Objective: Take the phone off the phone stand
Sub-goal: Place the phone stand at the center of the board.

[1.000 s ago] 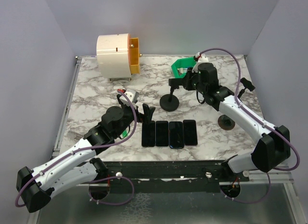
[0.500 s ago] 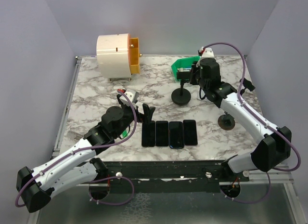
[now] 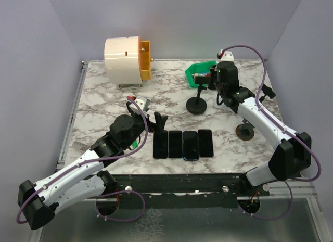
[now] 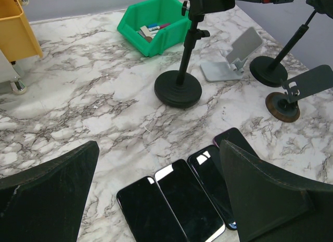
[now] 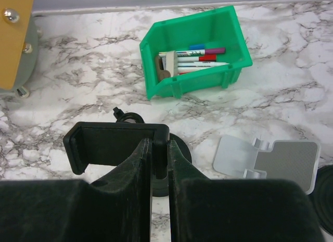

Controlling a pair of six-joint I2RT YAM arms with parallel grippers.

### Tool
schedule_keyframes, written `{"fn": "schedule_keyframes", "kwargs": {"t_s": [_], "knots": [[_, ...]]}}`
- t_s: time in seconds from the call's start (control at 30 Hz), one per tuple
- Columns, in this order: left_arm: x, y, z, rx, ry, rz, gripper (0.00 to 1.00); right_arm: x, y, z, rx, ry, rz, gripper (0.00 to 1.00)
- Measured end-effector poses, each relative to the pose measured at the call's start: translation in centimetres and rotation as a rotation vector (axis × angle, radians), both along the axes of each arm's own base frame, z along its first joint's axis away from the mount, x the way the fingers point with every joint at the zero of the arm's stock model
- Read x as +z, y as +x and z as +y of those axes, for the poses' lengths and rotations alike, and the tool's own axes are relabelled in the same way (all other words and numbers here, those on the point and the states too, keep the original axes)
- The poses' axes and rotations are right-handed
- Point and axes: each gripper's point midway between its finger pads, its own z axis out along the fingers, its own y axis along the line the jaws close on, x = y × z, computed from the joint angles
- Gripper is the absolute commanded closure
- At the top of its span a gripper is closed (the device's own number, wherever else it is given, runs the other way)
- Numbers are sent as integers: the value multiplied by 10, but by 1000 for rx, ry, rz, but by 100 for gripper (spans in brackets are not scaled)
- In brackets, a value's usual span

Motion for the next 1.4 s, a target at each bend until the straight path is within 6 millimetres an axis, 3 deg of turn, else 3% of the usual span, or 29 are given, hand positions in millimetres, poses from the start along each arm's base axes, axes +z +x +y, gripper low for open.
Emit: {"fn": "schedule_keyframes", "kwargs": {"t_s": [0.37, 1.1, 1.3, 1.4], "knots": [[0, 0, 0, 0, 0, 0, 1, 2, 7, -17, -51, -2, -11, 100], [0, 0, 0, -1, 0, 0, 1, -5, 6, -26, -100, 9, -10, 100], [1, 0, 0, -1, -2, -2, 1, -7, 3, -29, -118, 20, -8, 69], [1, 0, 0, -1, -3, -2, 1, -5, 0, -30, -122, 29, -12, 59]]}}
